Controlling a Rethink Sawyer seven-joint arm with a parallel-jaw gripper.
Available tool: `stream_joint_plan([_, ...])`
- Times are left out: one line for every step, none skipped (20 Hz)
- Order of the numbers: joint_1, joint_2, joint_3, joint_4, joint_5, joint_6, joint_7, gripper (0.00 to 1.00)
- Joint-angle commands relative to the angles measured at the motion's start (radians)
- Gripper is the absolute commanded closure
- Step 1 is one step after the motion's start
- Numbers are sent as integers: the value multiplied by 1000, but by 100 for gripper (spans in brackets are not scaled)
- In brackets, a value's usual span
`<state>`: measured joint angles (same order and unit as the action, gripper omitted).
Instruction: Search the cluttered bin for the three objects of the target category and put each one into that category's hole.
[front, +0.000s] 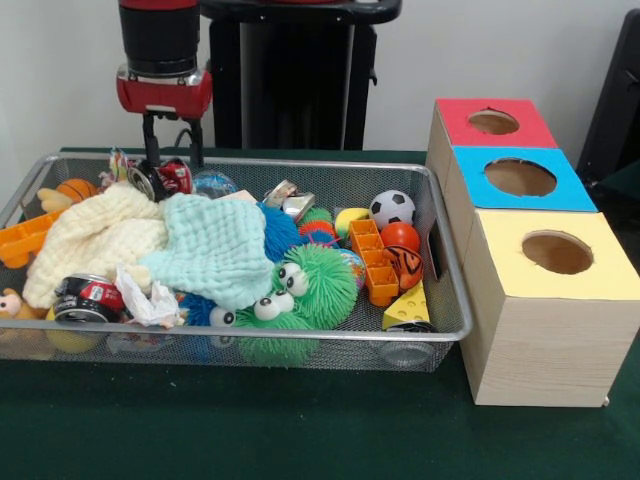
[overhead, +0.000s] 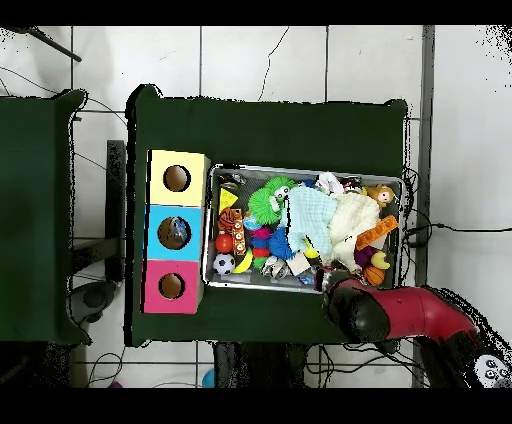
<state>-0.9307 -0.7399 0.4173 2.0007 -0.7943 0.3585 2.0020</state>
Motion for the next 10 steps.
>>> stream_joint_plan([56,46,-17,-95,-44,-12,5,0])
stream_joint_plan([63,44,-23,-94,-41,-12,11,0])
stream_joint_plan([69,42,-24,-97,-34,-9,13,0])
stream_joint_plan([74,40,-28,-95,-29,-6,17,0])
stream_joint_plan([76,34,-32,-89,-27,-10,20,0])
stream_joint_plan([81,33,-37,-88,-26,-12,26,0])
stream_joint_plan([90,34,-43,-88,-26,-16,34,0])
stream_joint_plan([95,34,-47,-87,-27,-19,38,0])
stream_joint_plan([100,34,-52,-86,-28,-22,43,0])
stream_joint_plan([104,34,-56,-85,-28,-27,47,0])
